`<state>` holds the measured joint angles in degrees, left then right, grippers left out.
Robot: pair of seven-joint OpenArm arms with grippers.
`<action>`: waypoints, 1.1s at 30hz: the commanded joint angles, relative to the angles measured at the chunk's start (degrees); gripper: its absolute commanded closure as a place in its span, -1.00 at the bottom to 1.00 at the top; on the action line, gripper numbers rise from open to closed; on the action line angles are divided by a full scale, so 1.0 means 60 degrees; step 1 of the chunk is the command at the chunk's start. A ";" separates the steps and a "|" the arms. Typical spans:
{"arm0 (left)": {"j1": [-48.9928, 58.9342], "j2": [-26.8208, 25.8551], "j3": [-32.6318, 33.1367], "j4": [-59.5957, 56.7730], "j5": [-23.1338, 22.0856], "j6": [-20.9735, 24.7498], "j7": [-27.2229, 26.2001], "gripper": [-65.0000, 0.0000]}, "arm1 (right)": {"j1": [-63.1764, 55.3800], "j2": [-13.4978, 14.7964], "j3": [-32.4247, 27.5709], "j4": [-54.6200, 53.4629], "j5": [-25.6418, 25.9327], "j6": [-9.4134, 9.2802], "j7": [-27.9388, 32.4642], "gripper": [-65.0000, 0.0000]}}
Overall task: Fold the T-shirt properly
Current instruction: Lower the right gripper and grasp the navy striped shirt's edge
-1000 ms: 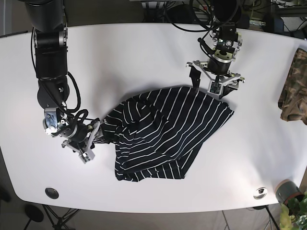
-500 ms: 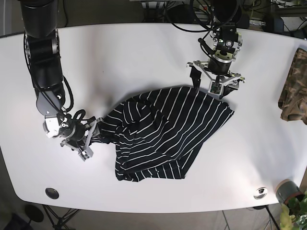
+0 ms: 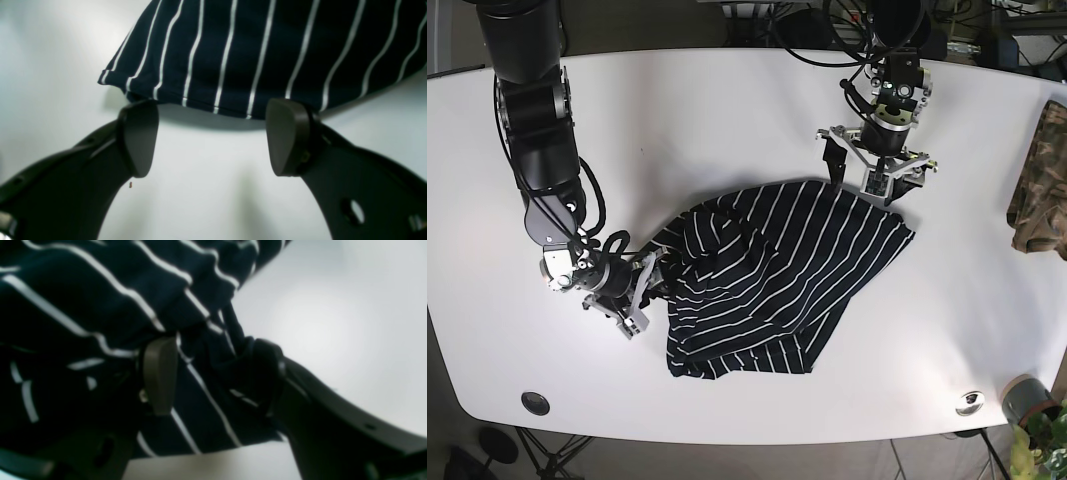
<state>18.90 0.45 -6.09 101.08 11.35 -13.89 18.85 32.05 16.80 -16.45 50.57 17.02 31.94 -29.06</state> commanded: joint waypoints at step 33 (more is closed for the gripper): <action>-0.0065 -0.0038 -0.0004 0.0143 -0.0083 0.0022 -0.0204 -0.41 | 0.0409 -0.0096 0.0111 -0.1856 -0.0865 0.0017 0.2037 0.51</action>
<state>18.90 0.32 -6.11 101.01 11.35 -13.93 18.85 32.99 15.86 -16.05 38.83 11.79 31.57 -16.78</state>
